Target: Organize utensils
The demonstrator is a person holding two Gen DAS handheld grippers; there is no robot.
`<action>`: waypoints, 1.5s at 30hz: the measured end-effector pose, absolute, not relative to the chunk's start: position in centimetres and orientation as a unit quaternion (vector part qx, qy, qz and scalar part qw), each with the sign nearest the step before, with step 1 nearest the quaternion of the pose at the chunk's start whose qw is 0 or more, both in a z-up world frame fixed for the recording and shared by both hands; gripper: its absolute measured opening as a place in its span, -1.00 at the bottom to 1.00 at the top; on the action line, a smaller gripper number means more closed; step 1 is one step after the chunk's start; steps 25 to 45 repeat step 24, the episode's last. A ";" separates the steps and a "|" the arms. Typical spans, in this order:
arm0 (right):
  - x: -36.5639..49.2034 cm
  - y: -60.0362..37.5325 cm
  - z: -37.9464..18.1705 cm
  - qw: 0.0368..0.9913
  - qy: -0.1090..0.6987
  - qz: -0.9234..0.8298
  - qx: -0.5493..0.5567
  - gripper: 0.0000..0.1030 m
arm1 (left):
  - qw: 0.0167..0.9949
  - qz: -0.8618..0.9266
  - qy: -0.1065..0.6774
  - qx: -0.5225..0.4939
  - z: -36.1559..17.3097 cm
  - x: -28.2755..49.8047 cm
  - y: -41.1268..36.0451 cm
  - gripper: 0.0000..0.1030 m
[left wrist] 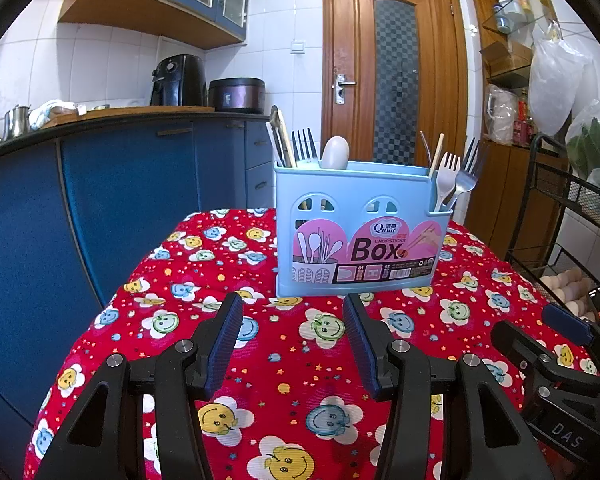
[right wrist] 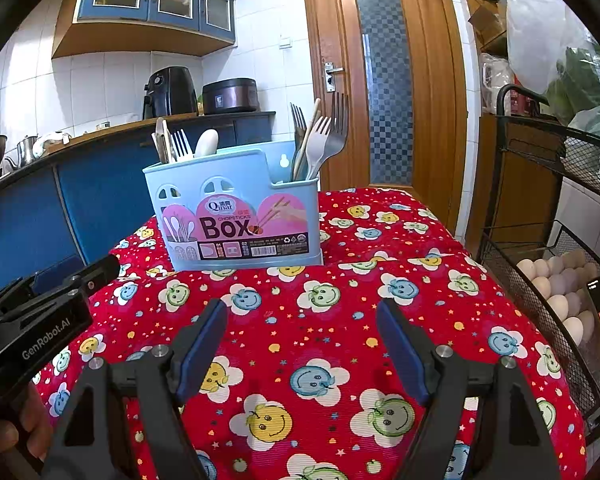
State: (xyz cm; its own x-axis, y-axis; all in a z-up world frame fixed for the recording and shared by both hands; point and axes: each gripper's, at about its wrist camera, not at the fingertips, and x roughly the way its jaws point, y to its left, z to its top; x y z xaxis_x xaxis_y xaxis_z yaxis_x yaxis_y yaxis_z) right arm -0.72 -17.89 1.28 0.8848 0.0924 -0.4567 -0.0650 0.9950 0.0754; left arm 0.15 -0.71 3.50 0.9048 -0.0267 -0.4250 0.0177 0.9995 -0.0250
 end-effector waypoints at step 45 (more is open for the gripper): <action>-0.6 -18.0 1.2 0.970 0.237 0.041 0.029 0.53 | 0.976 -0.010 0.217 -0.012 3.5 0.2 -0.6 0.04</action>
